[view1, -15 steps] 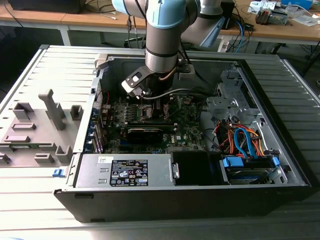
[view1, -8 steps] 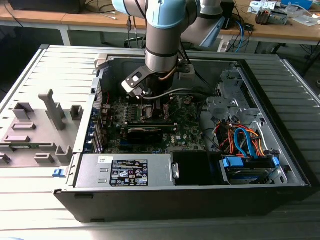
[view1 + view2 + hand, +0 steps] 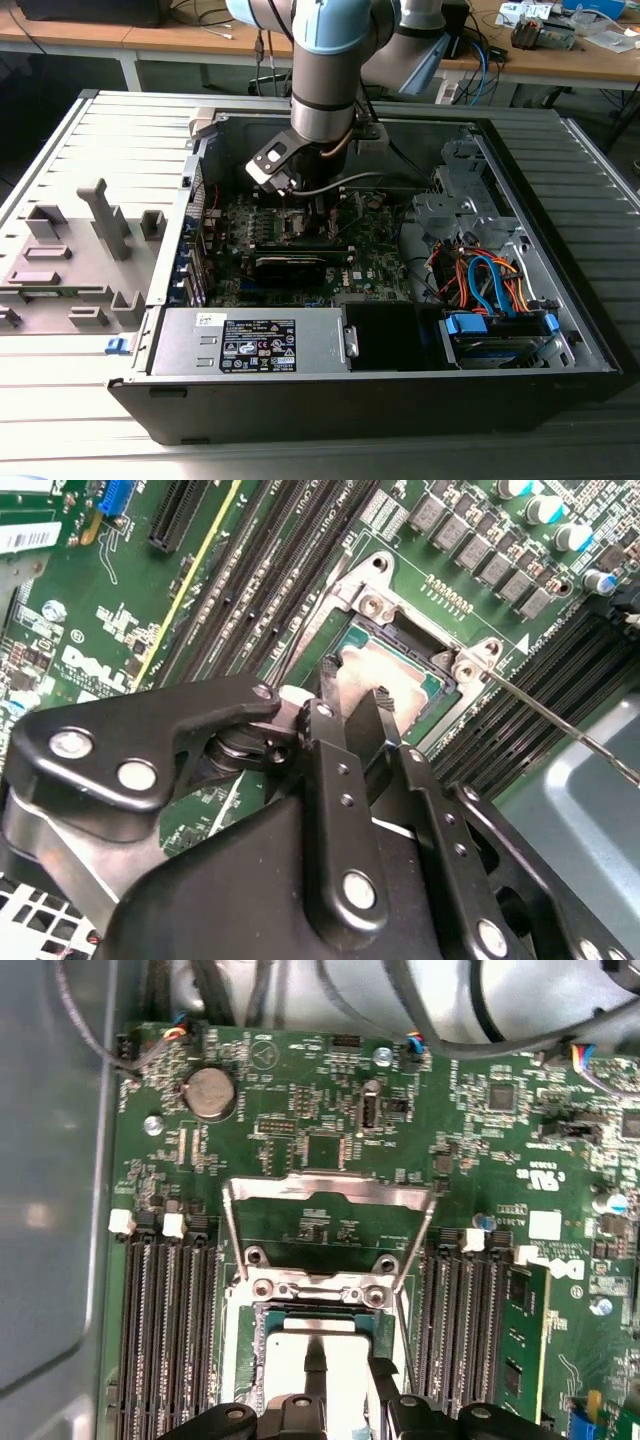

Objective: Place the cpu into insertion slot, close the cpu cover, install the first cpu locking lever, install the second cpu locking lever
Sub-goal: 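Place the cpu into insertion slot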

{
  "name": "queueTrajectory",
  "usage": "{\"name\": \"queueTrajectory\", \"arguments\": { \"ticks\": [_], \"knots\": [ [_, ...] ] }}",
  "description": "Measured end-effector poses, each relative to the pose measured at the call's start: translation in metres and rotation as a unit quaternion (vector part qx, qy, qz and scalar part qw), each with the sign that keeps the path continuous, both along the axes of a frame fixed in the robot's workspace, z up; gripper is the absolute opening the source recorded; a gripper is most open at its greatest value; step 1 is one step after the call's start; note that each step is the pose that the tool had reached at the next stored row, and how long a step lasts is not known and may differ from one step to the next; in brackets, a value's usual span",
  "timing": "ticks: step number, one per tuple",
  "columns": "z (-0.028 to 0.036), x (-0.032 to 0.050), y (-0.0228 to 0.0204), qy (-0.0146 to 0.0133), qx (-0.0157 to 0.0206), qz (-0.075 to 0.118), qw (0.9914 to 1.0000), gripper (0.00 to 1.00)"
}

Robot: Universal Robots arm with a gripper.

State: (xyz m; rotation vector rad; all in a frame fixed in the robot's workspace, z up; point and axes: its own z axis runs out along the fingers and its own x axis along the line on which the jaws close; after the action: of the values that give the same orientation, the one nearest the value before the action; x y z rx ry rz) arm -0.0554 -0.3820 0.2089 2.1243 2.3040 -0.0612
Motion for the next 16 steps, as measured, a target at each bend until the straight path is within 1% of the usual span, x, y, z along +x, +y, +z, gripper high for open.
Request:
{"name": "queueTrajectory", "arguments": {
  "ticks": [4,5,6,8,9,13,14,16],
  "knots": [
    [0.0000,0.0000,0.0002,0.0000,0.0000,0.000,1.00000,0.31],
    [0.0000,0.0000,0.0002,0.0000,0.0000,0.000,1.00000,0.38],
    [0.0000,0.0000,0.0003,0.0000,0.0001,0.000,1.00000,0.38],
    [-0.0001,0.0000,0.0040,0.0000,0.0000,0.000,1.00000,0.38],
    [-0.0001,-0.0001,0.0068,0.0000,0.0000,0.000,1.00000,0.38],
    [-0.0001,0.0000,0.0072,0.0000,0.0000,0.000,1.00000,0.38],
    [-0.0001,0.0000,0.0073,0.0000,0.0000,0.000,1.00000,0.39],
    [-0.0001,0.0000,0.0073,0.0000,0.0000,0.000,1.00000,0.51]
  ]
}}
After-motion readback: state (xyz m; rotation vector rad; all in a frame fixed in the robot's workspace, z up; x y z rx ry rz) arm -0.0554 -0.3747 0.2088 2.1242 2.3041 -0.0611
